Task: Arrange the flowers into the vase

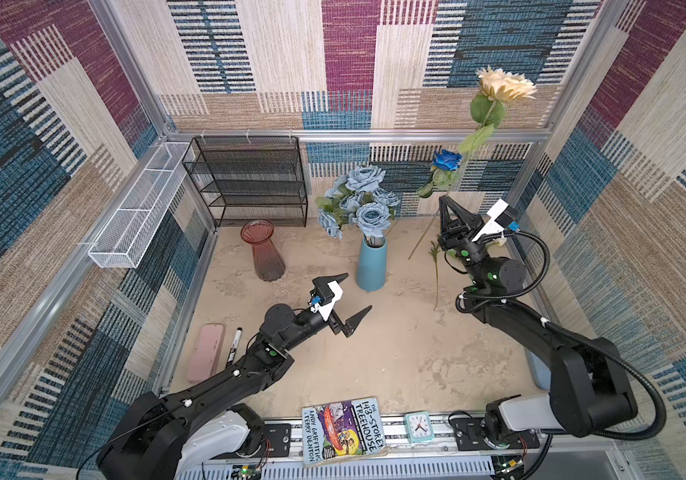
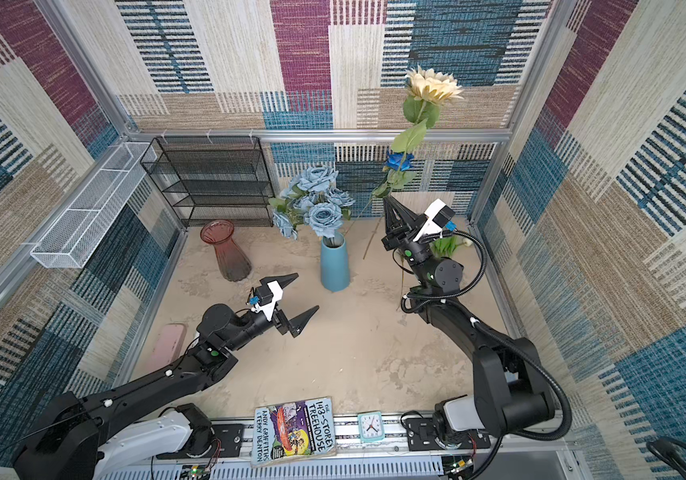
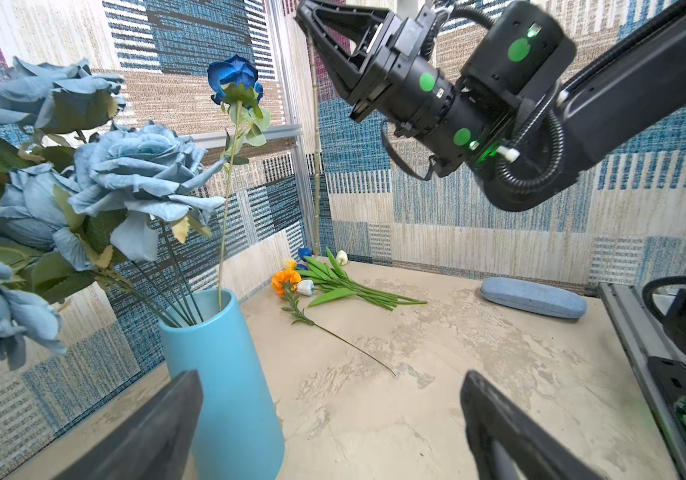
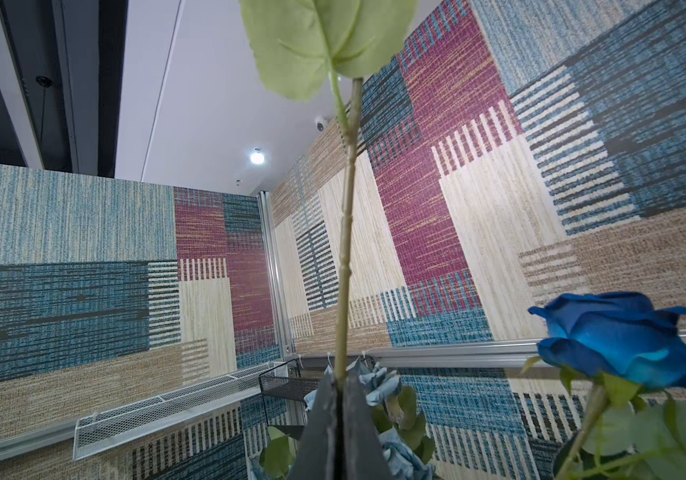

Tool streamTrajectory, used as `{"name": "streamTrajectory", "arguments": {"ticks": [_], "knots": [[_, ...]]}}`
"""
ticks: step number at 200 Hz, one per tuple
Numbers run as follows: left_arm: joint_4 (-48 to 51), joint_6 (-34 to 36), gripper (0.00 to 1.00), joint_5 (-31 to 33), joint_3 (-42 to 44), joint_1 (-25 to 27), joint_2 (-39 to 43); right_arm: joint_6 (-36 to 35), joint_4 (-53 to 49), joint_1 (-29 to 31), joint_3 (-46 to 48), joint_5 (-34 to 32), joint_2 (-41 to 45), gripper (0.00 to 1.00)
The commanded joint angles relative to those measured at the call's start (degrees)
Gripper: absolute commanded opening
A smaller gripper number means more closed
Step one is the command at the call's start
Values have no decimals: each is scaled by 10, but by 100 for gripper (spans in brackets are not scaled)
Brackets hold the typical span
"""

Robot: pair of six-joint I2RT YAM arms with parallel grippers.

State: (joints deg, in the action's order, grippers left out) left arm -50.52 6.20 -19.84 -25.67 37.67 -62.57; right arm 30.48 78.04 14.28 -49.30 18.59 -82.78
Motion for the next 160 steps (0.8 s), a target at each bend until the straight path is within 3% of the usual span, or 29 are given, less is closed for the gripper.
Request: {"name": "streamTrajectory", "arguments": {"ticks": [1, 89, 160], "knots": [[-15, 2, 100, 7, 4, 0, 4, 8, 118, 6, -28, -21, -41, 0], [-18, 9, 100, 18, 13, 0, -2, 7, 172, 35, -138, -53, -173, 0], [-10, 16, 100, 24, 9, 0, -3, 10, 170, 44, -185, -63, -206, 0]]}}
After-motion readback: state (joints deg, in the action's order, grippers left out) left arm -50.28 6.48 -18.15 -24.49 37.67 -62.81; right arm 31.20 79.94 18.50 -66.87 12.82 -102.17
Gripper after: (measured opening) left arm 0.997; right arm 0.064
